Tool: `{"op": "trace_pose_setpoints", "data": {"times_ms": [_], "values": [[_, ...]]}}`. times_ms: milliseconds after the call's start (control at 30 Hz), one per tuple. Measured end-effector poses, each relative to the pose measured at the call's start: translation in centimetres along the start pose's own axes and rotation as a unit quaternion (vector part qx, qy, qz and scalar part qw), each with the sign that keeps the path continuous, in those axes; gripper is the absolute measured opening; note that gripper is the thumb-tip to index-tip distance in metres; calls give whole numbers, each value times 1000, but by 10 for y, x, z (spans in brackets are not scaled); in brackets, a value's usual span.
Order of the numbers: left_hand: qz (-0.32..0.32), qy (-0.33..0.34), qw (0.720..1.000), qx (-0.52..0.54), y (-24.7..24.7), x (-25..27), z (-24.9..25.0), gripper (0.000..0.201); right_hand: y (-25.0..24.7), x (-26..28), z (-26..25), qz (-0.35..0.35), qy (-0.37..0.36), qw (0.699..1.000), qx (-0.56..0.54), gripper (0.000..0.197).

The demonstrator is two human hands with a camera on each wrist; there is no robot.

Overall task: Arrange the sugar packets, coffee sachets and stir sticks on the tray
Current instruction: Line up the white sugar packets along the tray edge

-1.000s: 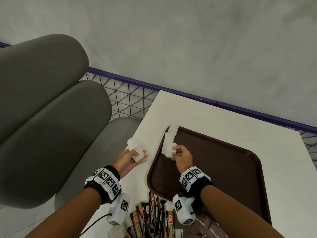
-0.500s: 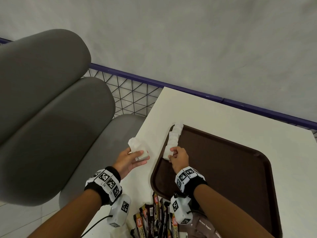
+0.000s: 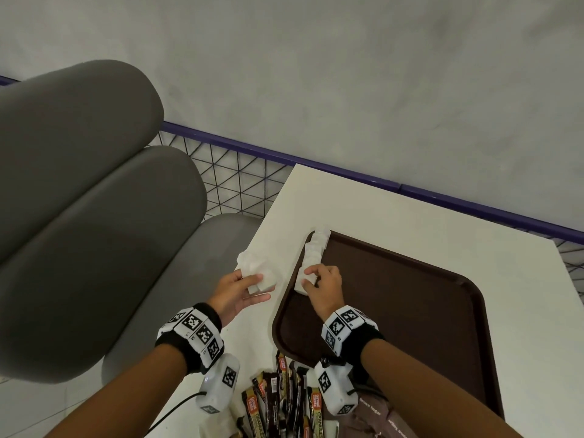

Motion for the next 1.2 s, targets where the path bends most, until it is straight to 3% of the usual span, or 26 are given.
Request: {"op": "trace_pose_setpoints", "data": {"times_ms": [200, 433, 533, 667, 867, 1200], "values": [[-2, 6, 999, -52, 10, 7, 1, 23, 9, 16, -31, -52, -27, 985, -165, 12], [-19, 2, 999, -45, 19, 13, 2, 12, 11, 22, -37, -59, -54, 980, -185, 28], [-15, -3, 999, -51, 18, 13, 1, 12, 7, 22, -33, -78, -39, 976, -198, 23], [-25, -10, 998, -64, 19, 10, -2, 19, 3, 20, -26, -96, -26, 979, -177, 24], [-16, -29, 999, -16, 13, 7, -4, 19, -16, -1, 10, 34, 35, 989, -141, 24], [10, -15, 998, -57, -4, 2, -8, 19, 6, 4, 20, -18, 32, 999, -18, 29]]}}
Point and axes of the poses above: each hand's wrist, its own x-axis away from the middle knuckle, its own y-axis out of the palm, z = x × y, the point moved 2 cm from there along -x, towards the middle knuckle, and after that the axes turned 9 degrees about -x, right-handed, at the moved point
